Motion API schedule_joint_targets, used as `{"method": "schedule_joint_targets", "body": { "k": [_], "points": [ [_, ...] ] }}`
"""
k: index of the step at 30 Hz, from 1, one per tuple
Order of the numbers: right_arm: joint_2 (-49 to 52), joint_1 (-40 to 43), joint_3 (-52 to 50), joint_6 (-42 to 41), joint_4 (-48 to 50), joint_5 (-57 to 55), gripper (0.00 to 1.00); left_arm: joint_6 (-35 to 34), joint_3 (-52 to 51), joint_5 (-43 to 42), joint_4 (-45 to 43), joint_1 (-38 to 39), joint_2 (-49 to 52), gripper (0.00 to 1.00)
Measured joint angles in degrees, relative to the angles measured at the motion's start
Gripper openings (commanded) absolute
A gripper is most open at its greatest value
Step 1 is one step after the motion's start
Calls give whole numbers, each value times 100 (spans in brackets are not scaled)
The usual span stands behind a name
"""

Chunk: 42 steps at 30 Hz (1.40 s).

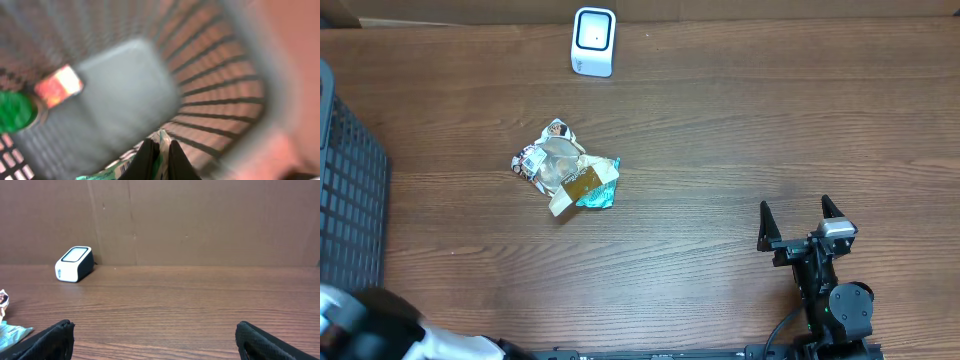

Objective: Scan the item barcode
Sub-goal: 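Grasp the small teal Kleenex tissue pack in the basket with the left gripper, then set the teal tissue pack down right of the mushroom bag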

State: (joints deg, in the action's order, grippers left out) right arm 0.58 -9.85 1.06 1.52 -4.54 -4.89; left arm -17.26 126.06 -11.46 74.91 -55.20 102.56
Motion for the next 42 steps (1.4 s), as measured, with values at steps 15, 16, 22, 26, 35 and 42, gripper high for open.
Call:
{"method": "schedule_joint_targets", "body": {
  "k": [15,16,22,26,35,42],
  "points": [
    [0,0,0,2,-2,0,100,570,-994,-162,822,5064,-1316,4],
    [0,0,0,2,-2,0,100,577,-1231,-94,695,5405,-1307,4],
    [0,0,0,0,-4,-4,100,566,-2975,170,-649,7394,-1025,4],
    [0,0,0,-2,-2,-2,100,542,-3615,240,-1296,8314,-348,4],
    [0,0,0,0,-4,0,100,284,-3742,1073,-1679,9230,1355,64],
    [0,0,0,2,-2,-4,100,216,-2693,1397,-1078,8913,1325,66]
  ]
}}
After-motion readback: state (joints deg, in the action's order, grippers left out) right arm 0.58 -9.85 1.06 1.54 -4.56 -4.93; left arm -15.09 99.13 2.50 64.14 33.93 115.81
